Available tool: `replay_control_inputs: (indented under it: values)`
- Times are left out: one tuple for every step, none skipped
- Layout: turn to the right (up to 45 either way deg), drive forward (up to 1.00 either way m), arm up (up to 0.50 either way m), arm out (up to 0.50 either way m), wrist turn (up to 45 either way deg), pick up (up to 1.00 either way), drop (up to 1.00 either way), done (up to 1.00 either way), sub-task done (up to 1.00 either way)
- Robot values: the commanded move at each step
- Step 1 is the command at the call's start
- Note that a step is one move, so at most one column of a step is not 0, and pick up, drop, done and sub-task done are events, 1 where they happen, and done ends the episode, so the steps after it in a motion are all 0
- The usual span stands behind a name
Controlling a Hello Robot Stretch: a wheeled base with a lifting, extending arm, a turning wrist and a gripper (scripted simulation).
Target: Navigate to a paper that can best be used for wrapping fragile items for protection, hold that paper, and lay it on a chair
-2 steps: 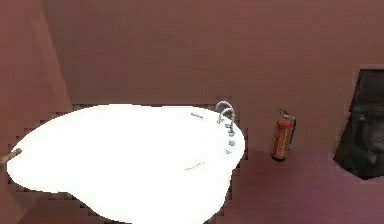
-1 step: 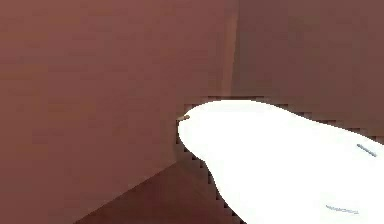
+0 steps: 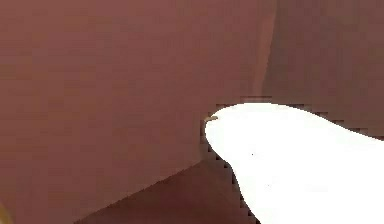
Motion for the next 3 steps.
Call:
replay_control_inputs:
  values:
    - [0.0,0.55,0.00,0.00,0.0,0.00,0.00,0.00,0.00]
    - [-45.0,0.00,0.00,0.00,0.0,0.00,0.00,0.00,0.00]
    - [-30.0,0.00,0.00,0.00,0.0,0.00,0.00,0.00,0.00]
